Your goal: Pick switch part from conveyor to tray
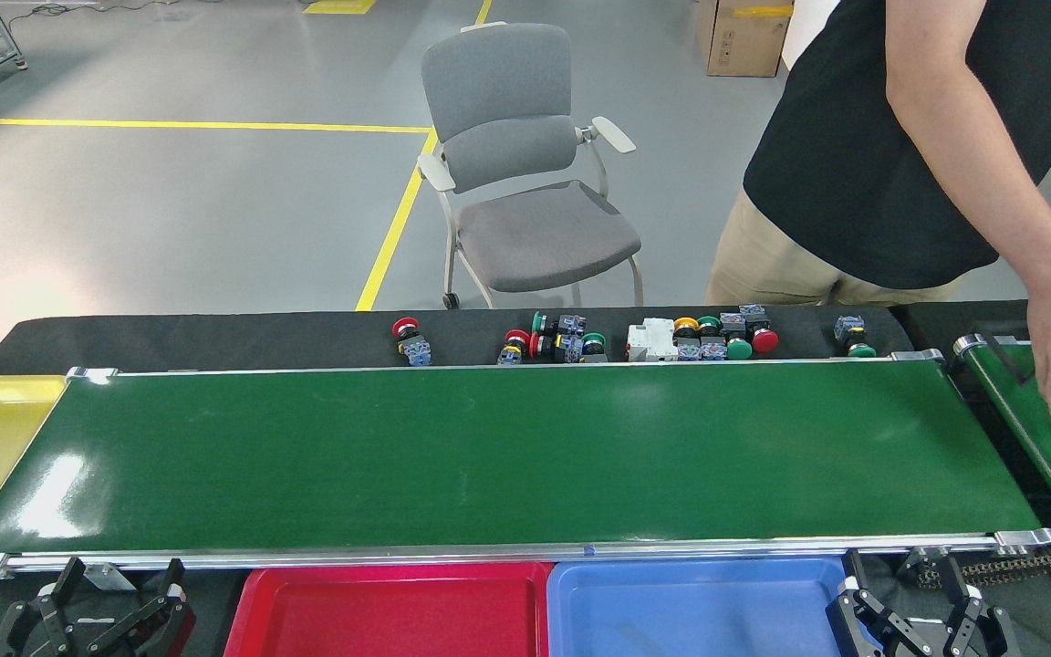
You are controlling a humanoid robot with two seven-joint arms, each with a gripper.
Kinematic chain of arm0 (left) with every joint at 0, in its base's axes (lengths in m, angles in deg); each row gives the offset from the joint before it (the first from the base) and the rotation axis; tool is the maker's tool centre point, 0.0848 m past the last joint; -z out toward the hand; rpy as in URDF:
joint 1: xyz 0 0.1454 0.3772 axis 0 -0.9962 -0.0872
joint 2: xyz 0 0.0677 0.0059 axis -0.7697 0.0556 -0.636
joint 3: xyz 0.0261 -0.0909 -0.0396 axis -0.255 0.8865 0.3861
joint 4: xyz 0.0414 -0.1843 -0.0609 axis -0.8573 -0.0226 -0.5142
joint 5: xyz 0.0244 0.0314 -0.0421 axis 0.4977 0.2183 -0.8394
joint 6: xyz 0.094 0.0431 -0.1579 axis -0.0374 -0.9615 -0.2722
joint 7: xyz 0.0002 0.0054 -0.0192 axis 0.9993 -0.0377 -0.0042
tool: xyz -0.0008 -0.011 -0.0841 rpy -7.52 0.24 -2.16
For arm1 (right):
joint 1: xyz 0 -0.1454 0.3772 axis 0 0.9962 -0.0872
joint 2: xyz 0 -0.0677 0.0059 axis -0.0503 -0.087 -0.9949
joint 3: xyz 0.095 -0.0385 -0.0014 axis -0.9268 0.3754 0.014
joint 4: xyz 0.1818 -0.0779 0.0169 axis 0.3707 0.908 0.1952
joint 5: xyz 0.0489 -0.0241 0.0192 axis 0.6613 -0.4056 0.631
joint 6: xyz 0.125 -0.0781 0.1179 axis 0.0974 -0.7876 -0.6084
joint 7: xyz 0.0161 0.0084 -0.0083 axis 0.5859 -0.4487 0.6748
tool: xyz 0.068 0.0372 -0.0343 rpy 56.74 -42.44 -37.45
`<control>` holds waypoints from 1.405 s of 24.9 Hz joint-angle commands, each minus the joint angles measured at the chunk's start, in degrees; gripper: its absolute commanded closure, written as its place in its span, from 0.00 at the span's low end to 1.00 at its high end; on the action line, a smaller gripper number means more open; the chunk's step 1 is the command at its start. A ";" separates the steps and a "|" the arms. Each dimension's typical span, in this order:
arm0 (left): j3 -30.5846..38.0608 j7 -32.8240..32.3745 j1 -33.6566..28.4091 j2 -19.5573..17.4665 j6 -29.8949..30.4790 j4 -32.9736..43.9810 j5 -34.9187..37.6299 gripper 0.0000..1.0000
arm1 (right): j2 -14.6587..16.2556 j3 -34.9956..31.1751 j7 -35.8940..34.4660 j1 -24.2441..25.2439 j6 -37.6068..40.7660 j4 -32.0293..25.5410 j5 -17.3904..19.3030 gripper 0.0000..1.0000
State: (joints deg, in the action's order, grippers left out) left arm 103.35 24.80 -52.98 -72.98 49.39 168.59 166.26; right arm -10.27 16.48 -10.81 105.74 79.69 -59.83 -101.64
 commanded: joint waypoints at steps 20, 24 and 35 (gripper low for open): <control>-0.03 0.80 1.35 0.02 -0.10 0.71 -0.33 0.00 | -0.19 -0.39 1.25 -1.92 2.19 -0.73 -0.21 0.01; -0.03 0.80 1.96 0.02 -0.10 0.62 -0.77 0.00 | -1.95 -0.39 1.25 -1.92 2.19 -0.73 -0.39 0.01; 0.06 0.80 2.14 -0.24 0.08 0.53 -2.26 0.00 | -2.04 -0.39 2.48 -1.92 2.19 -0.73 -1.88 0.01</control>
State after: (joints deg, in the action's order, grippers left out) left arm 103.23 25.14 -51.38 -72.84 49.31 168.56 164.28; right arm -12.26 16.46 -8.52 104.34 81.83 -59.84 -103.44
